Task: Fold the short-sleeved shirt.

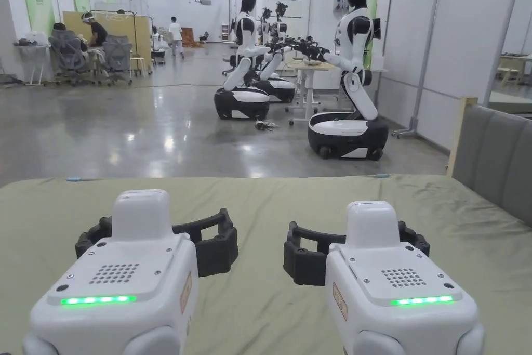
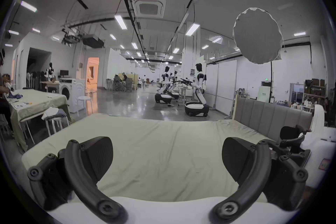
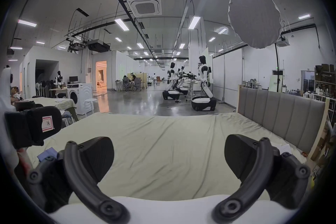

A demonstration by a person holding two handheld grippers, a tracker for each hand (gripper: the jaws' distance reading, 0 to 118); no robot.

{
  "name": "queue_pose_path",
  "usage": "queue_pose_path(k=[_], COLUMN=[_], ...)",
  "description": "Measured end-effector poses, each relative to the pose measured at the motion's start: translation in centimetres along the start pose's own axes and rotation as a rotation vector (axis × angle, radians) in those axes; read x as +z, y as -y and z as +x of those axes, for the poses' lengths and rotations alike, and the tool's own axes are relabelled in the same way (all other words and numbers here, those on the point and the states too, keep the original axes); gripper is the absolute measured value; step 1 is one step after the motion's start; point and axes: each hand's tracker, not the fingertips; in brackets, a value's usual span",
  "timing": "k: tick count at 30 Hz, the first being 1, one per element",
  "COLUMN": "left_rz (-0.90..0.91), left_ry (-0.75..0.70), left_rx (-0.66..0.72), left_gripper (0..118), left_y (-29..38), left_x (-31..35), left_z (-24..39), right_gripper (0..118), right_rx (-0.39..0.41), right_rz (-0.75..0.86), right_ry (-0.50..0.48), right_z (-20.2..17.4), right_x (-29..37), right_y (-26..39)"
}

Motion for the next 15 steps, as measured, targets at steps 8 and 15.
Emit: queue_pose_path(k=[8,15], left_rz=[0.003,-0.005], left_ry=[0.034,0.072], left_rx=[0.026,0.017], left_gripper=[118,118], left_y=[0.4,0.8], left_x=[0.2,0.0], left_z=[0.1,0.6], right_gripper=[118,118], right_rx=[-0.071,-0.075], right_rz=[-0.064,-0.026], right_ry=[0.001,-0.028], right_z=[-0.2,-1.2], right_x=[-0.8,-0.1], right_y=[-0.8,-2.7])
